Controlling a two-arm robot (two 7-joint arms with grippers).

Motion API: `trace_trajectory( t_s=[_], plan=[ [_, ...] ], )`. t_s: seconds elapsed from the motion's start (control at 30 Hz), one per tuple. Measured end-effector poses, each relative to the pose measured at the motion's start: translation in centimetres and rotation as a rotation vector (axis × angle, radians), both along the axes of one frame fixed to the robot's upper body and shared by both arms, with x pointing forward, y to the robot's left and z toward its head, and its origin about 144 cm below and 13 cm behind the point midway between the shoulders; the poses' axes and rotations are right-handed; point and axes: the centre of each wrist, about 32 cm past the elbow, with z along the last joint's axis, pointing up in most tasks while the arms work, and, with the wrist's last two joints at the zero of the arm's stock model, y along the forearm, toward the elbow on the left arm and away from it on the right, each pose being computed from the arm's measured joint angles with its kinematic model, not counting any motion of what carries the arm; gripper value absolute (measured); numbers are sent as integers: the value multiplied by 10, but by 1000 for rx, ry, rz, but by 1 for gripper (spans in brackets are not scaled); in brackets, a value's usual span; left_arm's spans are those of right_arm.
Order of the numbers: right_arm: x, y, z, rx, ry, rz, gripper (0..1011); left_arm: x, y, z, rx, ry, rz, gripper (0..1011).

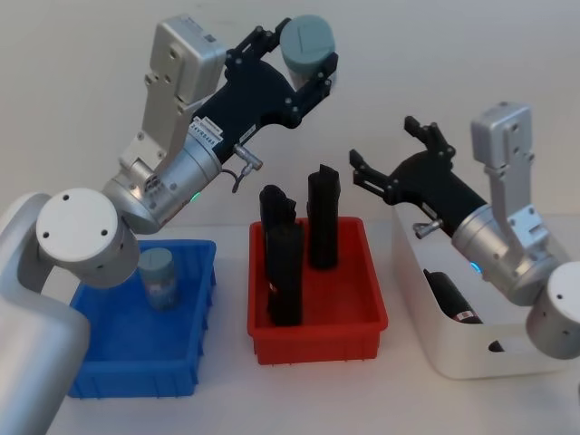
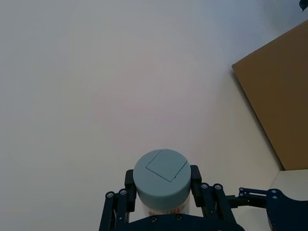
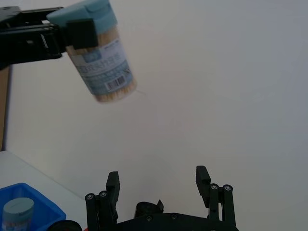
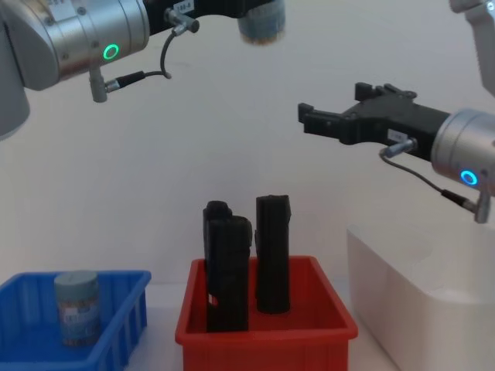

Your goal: Pick the cotton swabs from the blue box and place them into the white box.

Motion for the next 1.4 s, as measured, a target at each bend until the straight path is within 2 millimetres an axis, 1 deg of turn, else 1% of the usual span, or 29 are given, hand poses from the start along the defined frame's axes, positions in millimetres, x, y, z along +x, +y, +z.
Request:
trace_trajectory(
  t_s=[0.3,0.47,1.4],
  plan=[
    [7,20,-3,-7,-70,44,1001,4,-6,-3,3,12,-13,669],
    [9,27,-1,5,-93,48,1002,4,-9,-6,5,21,-16,669],
    [17,55,15,45,-169,29,1002,6,-14,-17,9,58,-26,669]
  ],
)
